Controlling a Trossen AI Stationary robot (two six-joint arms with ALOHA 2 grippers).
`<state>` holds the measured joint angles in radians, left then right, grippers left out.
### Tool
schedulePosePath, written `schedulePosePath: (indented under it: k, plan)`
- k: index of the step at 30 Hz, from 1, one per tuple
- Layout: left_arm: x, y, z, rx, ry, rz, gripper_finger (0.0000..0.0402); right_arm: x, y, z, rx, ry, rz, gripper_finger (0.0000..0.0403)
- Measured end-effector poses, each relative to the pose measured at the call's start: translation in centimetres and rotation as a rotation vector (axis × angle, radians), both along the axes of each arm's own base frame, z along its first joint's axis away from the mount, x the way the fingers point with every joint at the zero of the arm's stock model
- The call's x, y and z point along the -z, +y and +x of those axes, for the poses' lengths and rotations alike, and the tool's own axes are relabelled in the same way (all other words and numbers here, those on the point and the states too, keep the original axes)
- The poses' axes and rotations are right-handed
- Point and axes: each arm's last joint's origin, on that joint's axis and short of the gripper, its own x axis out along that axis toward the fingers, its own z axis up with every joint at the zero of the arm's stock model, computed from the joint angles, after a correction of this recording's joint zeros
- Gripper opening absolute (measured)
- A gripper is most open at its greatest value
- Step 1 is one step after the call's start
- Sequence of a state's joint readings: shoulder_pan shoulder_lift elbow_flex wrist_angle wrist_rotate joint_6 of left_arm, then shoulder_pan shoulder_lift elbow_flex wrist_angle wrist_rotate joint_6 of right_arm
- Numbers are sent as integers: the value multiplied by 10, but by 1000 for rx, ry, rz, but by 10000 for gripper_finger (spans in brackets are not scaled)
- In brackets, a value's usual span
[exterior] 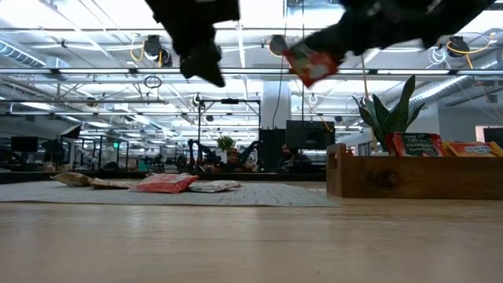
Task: Pick & Place Tea
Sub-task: Put the red tea bag into the middle section of the wooden organizer
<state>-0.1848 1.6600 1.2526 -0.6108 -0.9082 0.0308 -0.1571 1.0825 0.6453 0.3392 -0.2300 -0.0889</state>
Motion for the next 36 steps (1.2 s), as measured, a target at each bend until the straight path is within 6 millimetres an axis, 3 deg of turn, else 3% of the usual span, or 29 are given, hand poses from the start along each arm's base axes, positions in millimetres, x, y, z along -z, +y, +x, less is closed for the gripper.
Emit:
schedulePosePath:
  k: [3, 7, 12, 17, 22, 27, 36]
  plan:
    - [4, 16, -7, -95, -20, -90, 180, -4, 35, -21, 173, 98, -110, 0]
    - [22, 32, -9, -124, -13, -107, 168, 0, 80, -47, 276, 127, -128, 0]
    - [49, 50, -6, -20, -89, -183, 151, 34, 115, -71, 332, 133, -91, 0]
    - [43, 58, -2, 155, -251, -330, 135, 66, 137, -90, 313, 95, -98, 0]
    - [35, 64, -3, 191, -321, -378, 123, 91, 145, -107, 315, 15, -95, 0]
    - [35, 65, -4, 186, -326, -382, 118, 121, 136, -121, 396, -25, -84, 0]
    - [33, 65, -3, 179, -359, -392, 117, 133, 133, -123, 412, -40, -47, 0]
